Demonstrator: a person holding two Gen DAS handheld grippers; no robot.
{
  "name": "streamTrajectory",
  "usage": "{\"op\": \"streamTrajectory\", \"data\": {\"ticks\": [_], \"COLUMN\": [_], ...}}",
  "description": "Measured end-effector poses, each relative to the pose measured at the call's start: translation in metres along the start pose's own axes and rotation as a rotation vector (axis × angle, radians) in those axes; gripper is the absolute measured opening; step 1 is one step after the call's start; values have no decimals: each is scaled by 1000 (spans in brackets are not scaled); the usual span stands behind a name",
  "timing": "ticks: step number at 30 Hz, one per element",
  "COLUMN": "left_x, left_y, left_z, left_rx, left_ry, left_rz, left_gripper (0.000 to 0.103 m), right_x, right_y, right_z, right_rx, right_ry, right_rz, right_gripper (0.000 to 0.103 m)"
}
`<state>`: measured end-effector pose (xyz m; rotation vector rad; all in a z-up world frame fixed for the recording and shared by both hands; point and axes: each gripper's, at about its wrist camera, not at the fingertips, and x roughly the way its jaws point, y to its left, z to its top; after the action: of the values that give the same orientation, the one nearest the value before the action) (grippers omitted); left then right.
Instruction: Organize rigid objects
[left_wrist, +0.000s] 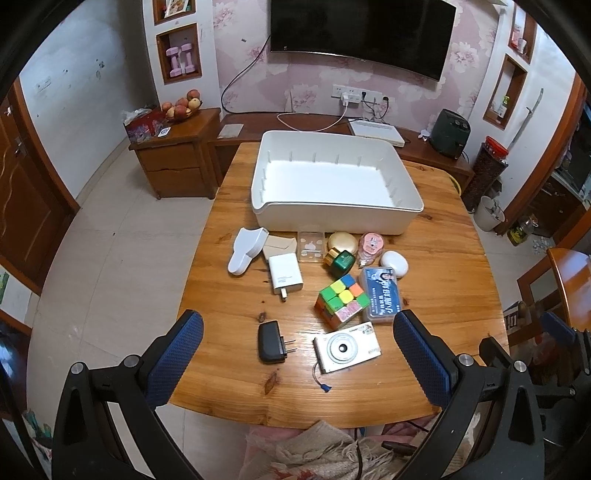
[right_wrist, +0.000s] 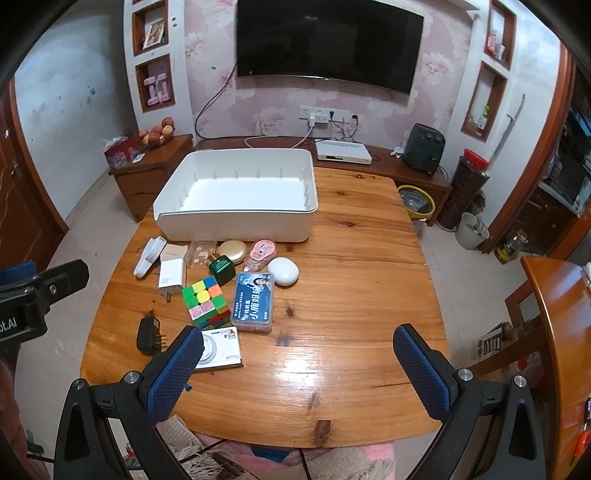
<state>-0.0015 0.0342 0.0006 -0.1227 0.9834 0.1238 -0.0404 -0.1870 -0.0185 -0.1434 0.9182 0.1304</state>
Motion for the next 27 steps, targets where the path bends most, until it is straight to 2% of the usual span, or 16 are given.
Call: {"op": "streamTrajectory", "data": {"ticks": [6,10,18,27], "left_x": [7,15,38,92], "left_y": [13,27,54,64], "left_z": [-5,-7,-16,-33], "left_rx": [-27,-53,-105,-105], "left_ry": [0,-9,10,111], "left_rz": [4,37,66,89], "left_gripper": [102,102,102,102], "right_x": [10,26,62,131], "right_y": [15,24,45,74], "right_z": [1,3,0,-26], "right_rx": [-52,-78,-131,-162], "right_ry": [4,23,61,166], "right_rz": [7,24,100,167], "right_gripper": [103,103,103,103]}}
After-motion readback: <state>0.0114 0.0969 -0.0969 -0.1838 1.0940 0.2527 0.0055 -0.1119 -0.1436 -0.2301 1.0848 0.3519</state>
